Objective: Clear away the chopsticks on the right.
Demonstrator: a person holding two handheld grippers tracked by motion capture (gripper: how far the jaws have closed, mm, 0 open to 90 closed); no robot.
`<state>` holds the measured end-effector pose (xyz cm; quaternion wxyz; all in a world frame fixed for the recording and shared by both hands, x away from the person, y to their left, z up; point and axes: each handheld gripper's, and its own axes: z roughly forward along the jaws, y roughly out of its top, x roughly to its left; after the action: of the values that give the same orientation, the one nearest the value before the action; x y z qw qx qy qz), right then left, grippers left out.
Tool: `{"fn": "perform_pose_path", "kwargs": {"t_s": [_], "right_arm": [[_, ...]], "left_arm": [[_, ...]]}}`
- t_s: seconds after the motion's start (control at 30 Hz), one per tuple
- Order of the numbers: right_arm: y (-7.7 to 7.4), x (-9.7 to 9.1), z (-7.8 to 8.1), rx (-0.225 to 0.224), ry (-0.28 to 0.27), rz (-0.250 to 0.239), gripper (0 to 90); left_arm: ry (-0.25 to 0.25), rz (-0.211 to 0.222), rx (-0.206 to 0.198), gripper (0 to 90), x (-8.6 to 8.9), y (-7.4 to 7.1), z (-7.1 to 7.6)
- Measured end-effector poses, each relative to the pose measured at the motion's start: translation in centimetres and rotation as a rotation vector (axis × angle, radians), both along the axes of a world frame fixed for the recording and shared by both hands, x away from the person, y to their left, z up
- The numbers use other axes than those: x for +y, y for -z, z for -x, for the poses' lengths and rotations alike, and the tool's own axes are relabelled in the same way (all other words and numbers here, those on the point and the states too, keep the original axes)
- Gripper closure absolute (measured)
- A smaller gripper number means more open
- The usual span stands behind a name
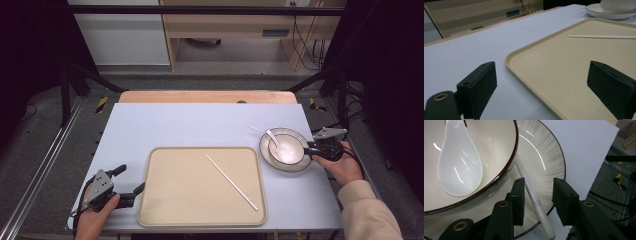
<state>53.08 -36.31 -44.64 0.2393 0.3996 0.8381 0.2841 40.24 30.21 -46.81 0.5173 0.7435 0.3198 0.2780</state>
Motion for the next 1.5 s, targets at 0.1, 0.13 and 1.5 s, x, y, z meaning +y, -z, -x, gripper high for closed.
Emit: {"fn": "perform_pose_path", "kwargs": {"t_s": [0.1, 0.13, 1.5], "right_arm": [[0.2, 0.4, 0.0, 0.003, -0.039, 0.025, 66.1], [0.3, 0.5, 0.0, 0.004, -0.05, 0.024, 67.8], [-3.1, 17.3, 15.0, -0.098, -0.105, -0.134, 83.9]], "left_arm": [[0.0, -0.003, 0.003, 8.6, 0.0, 0.0, 0.0], [0.001, -0.003, 0.003, 8.6, 0.0, 0.0, 0.0], [0.017, 0.018, -0.014, 8.6, 0.0, -0.5, 0.3]]}}
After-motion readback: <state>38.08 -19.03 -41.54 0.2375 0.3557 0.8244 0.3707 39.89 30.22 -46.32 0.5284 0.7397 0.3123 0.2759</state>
